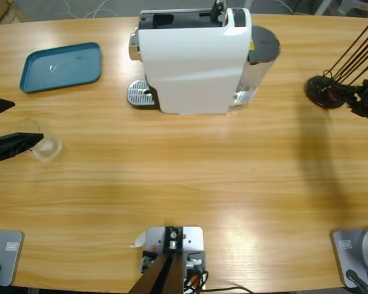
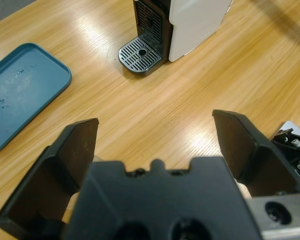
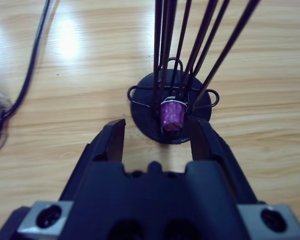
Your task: Pour coffee
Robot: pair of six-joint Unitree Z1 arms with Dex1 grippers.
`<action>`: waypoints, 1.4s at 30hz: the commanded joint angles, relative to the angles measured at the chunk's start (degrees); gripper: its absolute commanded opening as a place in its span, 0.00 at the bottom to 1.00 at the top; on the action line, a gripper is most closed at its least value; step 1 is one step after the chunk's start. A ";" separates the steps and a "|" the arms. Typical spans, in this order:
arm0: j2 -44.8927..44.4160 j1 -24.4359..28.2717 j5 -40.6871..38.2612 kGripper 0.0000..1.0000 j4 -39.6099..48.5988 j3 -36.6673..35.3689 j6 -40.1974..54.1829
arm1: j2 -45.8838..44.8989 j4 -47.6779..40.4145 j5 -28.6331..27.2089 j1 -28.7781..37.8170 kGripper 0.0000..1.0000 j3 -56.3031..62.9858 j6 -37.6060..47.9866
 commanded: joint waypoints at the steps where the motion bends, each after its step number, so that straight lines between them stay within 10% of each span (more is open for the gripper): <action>1: -0.68 0.47 -0.55 0.99 0.54 2.58 -0.65 | 12.12 -10.93 -1.40 -2.30 0.52 4.01 0.72; 26: -0.95 0.83 -0.53 0.99 0.54 2.99 -0.82 | 15.46 -16.89 4.16 -8.12 0.50 3.89 -1.72; 42: -0.95 0.95 -0.48 0.99 0.54 3.25 -0.82 | 16.42 -18.05 4.95 -9.07 0.26 3.96 -3.14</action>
